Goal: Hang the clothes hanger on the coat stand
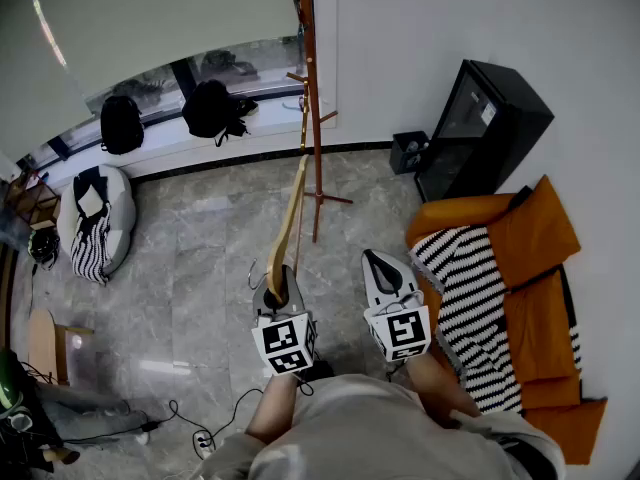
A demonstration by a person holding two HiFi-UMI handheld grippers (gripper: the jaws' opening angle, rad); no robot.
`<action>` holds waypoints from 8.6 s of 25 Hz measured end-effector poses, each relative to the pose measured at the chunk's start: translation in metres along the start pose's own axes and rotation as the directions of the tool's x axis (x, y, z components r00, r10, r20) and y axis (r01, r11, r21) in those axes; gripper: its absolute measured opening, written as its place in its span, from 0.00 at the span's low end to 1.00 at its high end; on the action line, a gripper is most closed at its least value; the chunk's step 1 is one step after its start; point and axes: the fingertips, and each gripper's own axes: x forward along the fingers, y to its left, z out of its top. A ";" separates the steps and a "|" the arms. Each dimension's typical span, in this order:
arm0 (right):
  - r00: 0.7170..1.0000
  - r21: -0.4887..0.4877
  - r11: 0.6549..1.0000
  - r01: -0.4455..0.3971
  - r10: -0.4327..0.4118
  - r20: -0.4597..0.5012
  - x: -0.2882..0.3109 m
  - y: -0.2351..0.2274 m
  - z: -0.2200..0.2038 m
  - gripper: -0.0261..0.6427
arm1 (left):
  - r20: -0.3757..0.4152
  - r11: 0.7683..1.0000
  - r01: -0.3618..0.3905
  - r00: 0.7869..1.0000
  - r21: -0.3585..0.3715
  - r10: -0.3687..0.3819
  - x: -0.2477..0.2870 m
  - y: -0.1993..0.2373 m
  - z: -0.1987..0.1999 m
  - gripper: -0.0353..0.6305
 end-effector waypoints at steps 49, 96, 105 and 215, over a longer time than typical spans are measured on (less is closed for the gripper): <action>0.998 0.024 0.998 0.059 -0.058 -0.038 0.240 -0.027 -0.011 0.05 | -0.172 0.960 0.243 0.961 0.142 -0.218 0.193 0.109 0.014 0.07; 0.988 -0.328 0.942 -0.076 0.027 -0.152 0.357 -0.227 -0.105 0.05 | -0.585 0.520 0.688 0.717 0.506 -0.378 0.447 -0.029 0.012 0.07; 0.968 -0.417 0.896 -0.154 0.053 -0.243 0.379 -0.218 -0.134 0.29 | -0.624 0.486 0.723 0.682 0.492 -0.382 0.458 -0.035 0.018 0.07; 0.921 -0.484 0.856 -0.184 -0.022 -0.389 0.594 -0.242 -0.159 0.20 | -0.450 0.513 0.575 0.818 0.638 -0.357 0.665 0.065 0.053 0.28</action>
